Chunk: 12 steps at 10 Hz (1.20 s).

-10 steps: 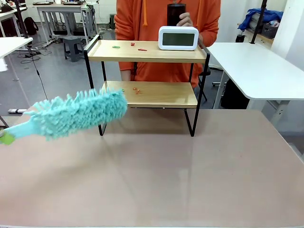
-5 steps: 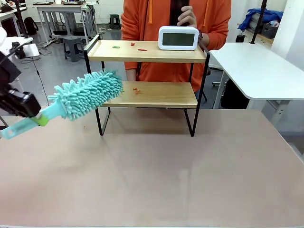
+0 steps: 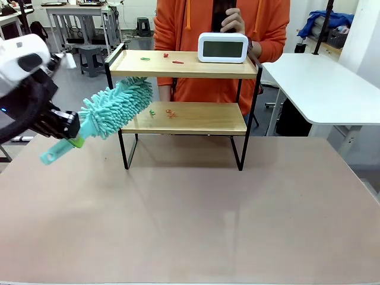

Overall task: Clean the shelf.
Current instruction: Clean the specific tier of the Shelf with the Duster once objects are removed.

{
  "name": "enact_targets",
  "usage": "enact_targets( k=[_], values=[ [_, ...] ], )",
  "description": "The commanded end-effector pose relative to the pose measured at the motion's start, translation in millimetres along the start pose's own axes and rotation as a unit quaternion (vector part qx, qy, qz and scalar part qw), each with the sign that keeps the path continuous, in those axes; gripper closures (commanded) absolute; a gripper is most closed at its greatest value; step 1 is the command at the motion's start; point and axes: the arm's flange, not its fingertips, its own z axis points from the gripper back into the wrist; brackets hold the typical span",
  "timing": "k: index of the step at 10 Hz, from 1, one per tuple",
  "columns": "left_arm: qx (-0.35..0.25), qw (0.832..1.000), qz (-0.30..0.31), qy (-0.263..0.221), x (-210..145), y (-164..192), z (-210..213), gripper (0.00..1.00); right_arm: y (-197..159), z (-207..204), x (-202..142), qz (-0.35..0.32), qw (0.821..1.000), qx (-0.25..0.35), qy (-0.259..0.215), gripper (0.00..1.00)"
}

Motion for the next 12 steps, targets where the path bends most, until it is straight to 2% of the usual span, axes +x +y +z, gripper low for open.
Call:
enact_targets(
  k=[1, 5, 8, 10, 12],
  values=[
    [0.028, 0.999, 0.019, 0.001, 3.9, -7.7, -21.9, 0.87, 0.8, -1.1, 1.0, 0.012, 1.000, 0.009, -0.005, 0.00],
    [0.037, 0.999, 0.026, 0.007, 22.0, -17.5, -40.8, 0.87, 0.8, -1.1, 1.0, 0.012, 1.000, 0.009, -0.005, 0.00],
    [0.024, 0.999, 0.001, 0.026, 29.5, -26.4, -45.9, 0.87, 0.8, -1.1, 1.0, 0.012, 1.000, 0.009, -0.005, 0.00],
    [0.028, 0.999, -0.006, 0.020, 40.1, -36.6, -45.6, 0.87, 0.8, -1.1, 1.0, 0.012, 1.000, 0.009, -0.005, 0.00],
    [0.035, 0.998, -0.038, 0.036, 47.3, -45.2, -55.7, 0.87, 0.8, -1.1, 1.0, 0.012, 1.000, 0.009, -0.005, 0.00]
  ],
)
